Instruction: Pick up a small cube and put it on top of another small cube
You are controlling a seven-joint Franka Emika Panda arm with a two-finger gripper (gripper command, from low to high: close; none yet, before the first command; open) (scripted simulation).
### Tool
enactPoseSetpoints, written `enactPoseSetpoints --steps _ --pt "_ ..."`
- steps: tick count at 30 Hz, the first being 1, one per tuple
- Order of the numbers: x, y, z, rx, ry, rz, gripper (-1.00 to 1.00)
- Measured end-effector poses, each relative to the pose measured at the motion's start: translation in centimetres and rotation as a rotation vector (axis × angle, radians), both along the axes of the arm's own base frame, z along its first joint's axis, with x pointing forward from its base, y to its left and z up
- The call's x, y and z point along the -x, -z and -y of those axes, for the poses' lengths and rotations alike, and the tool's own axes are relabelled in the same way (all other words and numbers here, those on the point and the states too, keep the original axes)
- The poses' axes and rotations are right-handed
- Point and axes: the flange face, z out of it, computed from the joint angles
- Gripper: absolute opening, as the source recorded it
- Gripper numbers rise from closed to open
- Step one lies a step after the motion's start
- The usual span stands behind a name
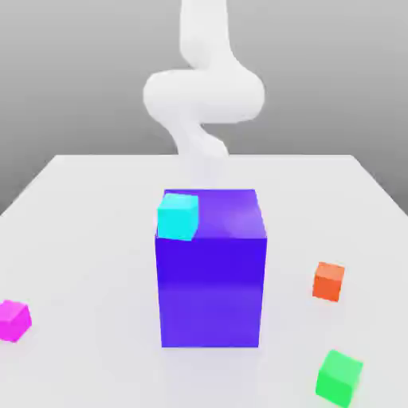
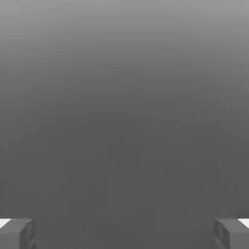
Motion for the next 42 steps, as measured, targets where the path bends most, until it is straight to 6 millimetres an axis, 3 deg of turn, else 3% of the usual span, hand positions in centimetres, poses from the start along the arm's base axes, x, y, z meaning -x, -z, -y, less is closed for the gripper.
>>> enactPoseSetpoints --steps 6,10,13,16,21,26,31,32,38,42 --pt "-5.7 9.9 7.7 0.009 0.051 -0.168 0.00" --pt "-7.3 17.1 13.0 0.003 0.085 -0.276 0.00" --pt "-7.4 22.7 17.0 -0.007 0.110 -0.356 0.00" --pt "-6.6 28.4 20.8 -0.020 0.135 -0.436 0.00" --pt "-2.5 37.7 27.2 -0.057 0.192 -0.569 0.00" --pt "2.7 46.7 30.8 -0.096 0.211 -0.701 0.00" --pt "3.8 53.5 31.4 -0.103 0.216 -0.725 0.00" --pt "3.9 54.4 31.4 -0.104 0.216 -0.725 -1.00" --pt "3.9 54.8 31.4 -0.106 0.216 -0.726 -1.00" --pt "3.9 51.3 31.5 -0.104 0.215 -0.726 -1.00"
